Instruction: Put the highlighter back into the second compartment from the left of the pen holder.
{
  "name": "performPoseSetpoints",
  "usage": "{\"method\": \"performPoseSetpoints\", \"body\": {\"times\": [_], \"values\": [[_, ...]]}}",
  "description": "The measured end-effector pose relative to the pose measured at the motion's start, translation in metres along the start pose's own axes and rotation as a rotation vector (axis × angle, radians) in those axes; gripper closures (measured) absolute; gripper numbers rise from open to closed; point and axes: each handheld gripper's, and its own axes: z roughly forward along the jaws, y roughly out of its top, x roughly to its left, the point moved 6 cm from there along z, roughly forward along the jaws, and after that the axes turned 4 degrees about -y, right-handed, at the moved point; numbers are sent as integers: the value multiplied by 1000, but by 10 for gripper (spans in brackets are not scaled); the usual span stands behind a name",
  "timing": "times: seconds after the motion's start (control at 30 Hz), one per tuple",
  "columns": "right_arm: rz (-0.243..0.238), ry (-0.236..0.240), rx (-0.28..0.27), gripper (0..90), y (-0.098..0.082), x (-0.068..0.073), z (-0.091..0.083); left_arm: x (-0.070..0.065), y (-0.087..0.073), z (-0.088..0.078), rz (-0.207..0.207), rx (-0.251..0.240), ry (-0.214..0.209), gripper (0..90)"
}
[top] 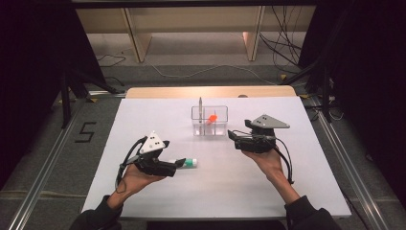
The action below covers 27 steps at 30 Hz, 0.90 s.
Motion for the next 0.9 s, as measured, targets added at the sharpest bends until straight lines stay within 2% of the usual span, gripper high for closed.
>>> {"method": "performPoseSetpoints", "body": {"times": [0.23,0.33,0.37,0.6,0.9], "values": [[-8,2,8,245,-9,-3,-10,3,2,6,35,54,-15,163],[-6,7,15,244,-13,-3,-14,5,3,10,59,94,-33,165],[-11,12,12,242,-14,-2,-15,6,3,12,67,105,-28,165],[-9,24,18,242,-21,-1,-23,14,5,18,82,154,-12,165],[-11,37,25,242,-28,2,-30,18,6,25,97,223,-36,170]]}}
